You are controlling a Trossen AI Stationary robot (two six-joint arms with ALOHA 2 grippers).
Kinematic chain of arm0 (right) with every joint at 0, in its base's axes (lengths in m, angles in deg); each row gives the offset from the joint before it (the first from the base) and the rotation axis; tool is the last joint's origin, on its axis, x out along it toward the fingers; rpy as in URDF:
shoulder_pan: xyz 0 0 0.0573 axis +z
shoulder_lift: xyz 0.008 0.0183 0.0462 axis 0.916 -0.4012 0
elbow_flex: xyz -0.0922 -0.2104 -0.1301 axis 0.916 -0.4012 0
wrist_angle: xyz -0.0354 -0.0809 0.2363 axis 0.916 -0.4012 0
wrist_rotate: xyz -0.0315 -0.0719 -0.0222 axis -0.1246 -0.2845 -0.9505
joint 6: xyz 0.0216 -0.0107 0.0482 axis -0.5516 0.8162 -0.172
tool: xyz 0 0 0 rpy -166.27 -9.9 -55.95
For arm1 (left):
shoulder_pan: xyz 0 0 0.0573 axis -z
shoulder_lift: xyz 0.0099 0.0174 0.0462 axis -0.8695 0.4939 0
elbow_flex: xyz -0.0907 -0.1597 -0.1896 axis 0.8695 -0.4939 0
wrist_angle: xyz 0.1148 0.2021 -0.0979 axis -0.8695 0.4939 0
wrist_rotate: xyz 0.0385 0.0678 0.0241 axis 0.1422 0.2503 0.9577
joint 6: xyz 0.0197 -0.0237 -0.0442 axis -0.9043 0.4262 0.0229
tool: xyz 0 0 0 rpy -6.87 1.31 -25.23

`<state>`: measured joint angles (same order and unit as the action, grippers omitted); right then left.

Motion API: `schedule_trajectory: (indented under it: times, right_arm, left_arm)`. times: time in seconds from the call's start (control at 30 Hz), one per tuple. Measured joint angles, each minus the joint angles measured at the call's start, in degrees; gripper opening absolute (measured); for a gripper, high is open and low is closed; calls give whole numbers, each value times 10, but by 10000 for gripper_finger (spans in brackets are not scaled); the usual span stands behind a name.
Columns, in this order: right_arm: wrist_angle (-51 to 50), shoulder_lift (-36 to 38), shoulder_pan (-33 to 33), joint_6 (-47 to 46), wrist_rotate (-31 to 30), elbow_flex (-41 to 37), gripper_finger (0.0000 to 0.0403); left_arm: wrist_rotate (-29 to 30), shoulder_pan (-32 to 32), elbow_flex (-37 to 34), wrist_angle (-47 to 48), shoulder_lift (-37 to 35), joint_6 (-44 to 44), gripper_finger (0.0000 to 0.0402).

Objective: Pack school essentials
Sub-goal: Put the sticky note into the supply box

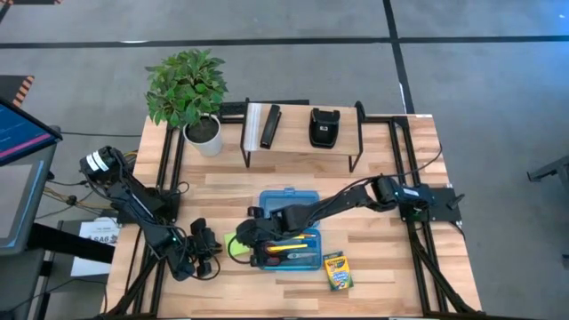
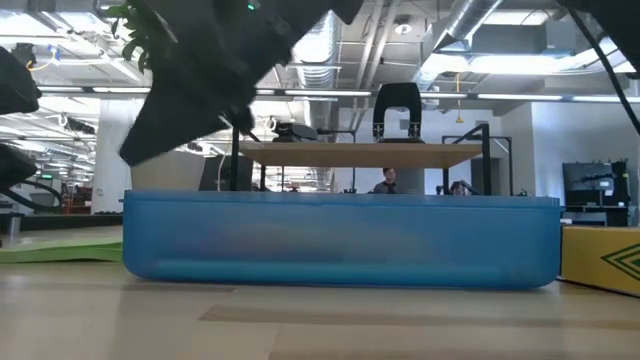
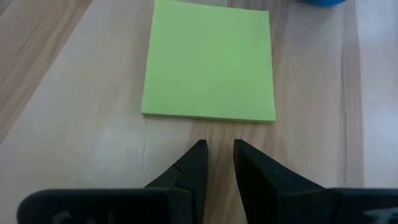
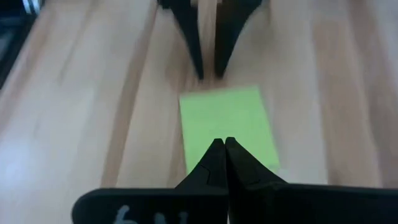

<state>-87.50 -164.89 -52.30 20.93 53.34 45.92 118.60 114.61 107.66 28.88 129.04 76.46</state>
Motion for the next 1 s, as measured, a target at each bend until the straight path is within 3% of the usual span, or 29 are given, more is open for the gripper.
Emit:
schedule_trajectory:
  times: [0.37, 0.73, 1.0]
  right_arm:
    - [-112, -88, -6, -11, 16, 114, 0]
    - [-155, -94, -15, -28, 13, 126, 1]
    - [-180, -93, -23, -42, 12, 126, 1]
  left_arm:
    - [-4, -4, 0, -2, 0, -2, 74]
    - [-5, -6, 0, -2, 2, -19, 170]
    - [1, -27, -1, -2, 2, -65, 183]
